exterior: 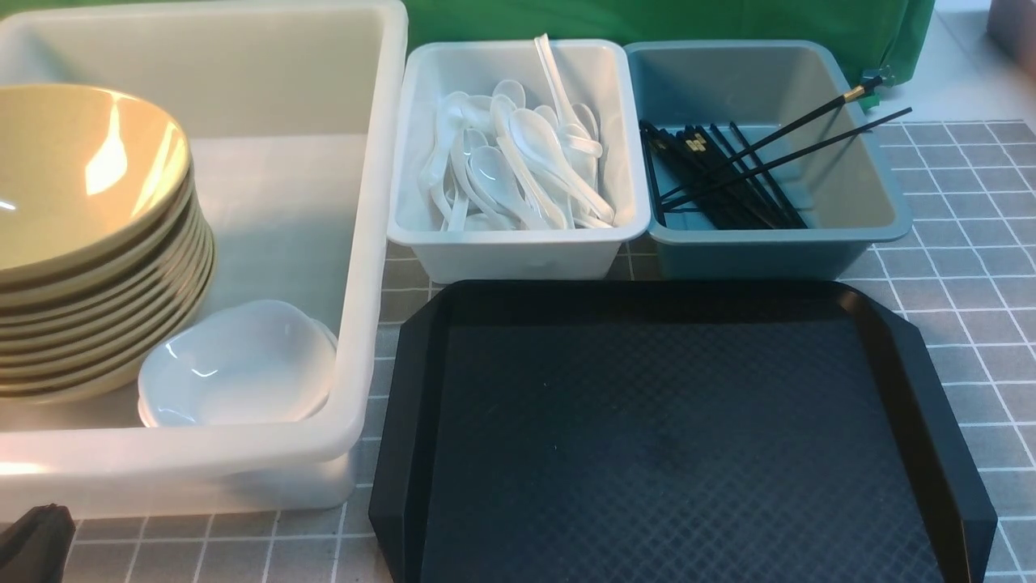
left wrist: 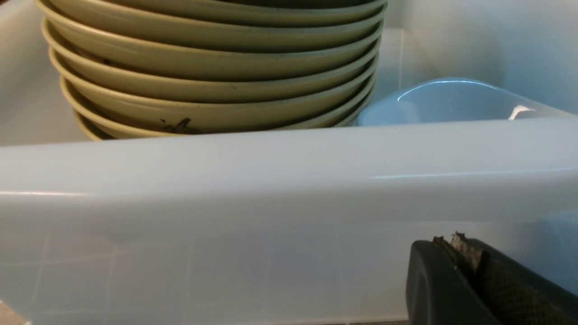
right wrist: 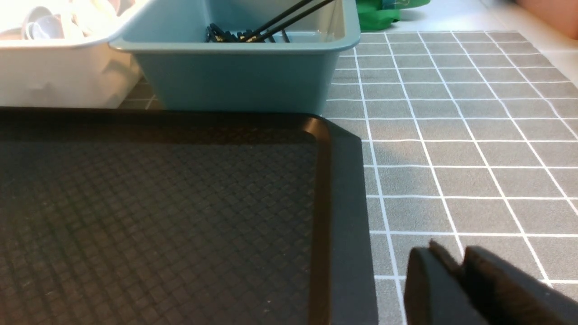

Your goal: On grey table put chopsticks spoon bowls plates into blue grey white boxes.

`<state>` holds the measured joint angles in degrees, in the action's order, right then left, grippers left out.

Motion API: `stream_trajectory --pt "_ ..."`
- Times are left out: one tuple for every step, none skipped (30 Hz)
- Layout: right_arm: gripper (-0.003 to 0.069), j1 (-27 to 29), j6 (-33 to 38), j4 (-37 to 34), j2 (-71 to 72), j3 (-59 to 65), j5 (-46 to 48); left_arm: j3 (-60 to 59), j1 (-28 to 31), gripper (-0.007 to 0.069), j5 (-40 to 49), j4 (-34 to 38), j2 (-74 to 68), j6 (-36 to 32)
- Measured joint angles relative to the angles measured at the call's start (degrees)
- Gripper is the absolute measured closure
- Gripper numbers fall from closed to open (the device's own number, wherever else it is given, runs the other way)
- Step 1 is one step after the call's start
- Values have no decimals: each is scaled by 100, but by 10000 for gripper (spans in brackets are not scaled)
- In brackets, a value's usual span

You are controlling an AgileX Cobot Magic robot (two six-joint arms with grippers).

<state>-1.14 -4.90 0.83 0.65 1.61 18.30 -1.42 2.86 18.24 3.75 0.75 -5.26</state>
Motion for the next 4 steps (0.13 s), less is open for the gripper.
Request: stream_trajectory --pt "526 0 0 0 0 0 0 0 0 633 0 0 0 0" --pt "526 0 0 0 0 0 0 0 0 633 0 0 0 0" --pt "526 0 0 0 0 0 0 0 0 633 0 0 0 0" --pt "525 0 0 0 0 0 0 0 0 633 0 0 0 0"
